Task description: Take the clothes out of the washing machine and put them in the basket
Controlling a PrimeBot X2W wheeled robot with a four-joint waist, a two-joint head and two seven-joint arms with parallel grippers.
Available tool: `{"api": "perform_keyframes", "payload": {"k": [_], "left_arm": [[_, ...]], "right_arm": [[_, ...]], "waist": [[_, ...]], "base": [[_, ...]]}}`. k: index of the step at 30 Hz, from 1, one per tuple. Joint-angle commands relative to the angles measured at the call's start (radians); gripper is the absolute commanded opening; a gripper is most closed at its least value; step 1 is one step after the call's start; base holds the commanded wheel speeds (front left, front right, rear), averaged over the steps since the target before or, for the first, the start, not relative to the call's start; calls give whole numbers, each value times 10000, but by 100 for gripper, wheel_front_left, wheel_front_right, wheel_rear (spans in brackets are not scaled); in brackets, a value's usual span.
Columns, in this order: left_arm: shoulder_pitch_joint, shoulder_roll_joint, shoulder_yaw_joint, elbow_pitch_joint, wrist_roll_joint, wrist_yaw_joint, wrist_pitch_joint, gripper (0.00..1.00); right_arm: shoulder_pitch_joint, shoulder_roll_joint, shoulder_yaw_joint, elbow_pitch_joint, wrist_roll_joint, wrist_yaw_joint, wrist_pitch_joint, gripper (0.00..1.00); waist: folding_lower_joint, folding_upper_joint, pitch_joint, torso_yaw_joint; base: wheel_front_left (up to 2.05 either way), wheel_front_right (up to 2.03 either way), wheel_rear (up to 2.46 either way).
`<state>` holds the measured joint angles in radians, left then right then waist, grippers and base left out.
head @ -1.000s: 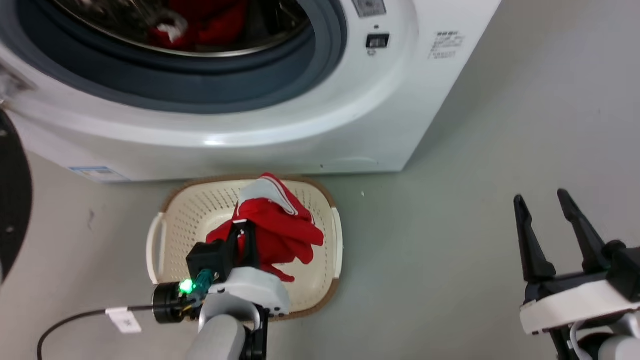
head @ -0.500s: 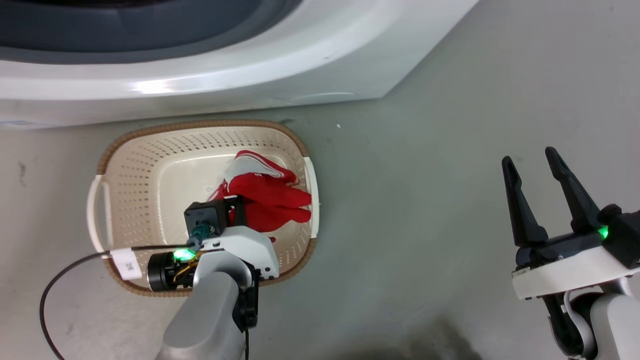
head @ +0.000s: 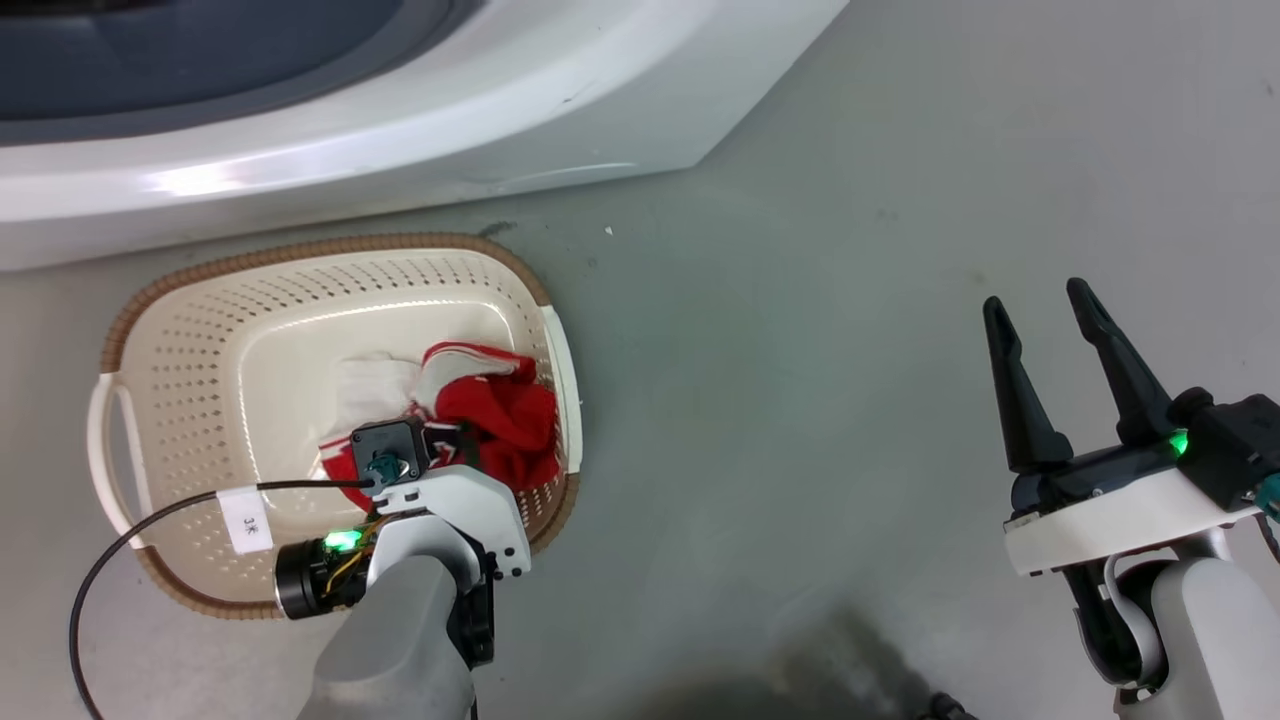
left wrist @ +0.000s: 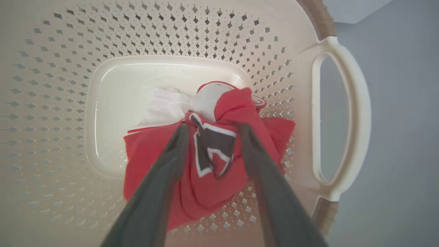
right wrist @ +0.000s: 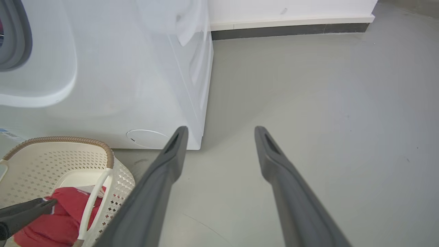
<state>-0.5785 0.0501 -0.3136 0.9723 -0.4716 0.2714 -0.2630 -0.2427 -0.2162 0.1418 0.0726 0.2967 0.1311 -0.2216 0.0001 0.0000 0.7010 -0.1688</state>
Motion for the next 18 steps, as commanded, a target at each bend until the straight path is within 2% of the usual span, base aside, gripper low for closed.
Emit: {"api": "perform_keyframes", "payload": {"k": [1, 9, 18], "left_arm": [[159, 3, 18, -39, -93, -54, -28, 100], [1237, -3, -203, -598, -878, -482, -27, 100], [2621, -4, -566, -2163, -926, -283, -27, 100]], "right_arm": [[7, 4, -34, 66, -105, -7, -81, 100], [641, 209, -341, -27, -525, -7, 77, 100], [1727, 592, -980, -797, -1166, -7, 737, 100]], "waist": [[-1, 0, -327, 142], [-1, 0, -1969, 797], [-1, 0, -3428, 1714]], "base": [[0, 0, 0], [0, 0, 0], [0, 0, 0]]}}
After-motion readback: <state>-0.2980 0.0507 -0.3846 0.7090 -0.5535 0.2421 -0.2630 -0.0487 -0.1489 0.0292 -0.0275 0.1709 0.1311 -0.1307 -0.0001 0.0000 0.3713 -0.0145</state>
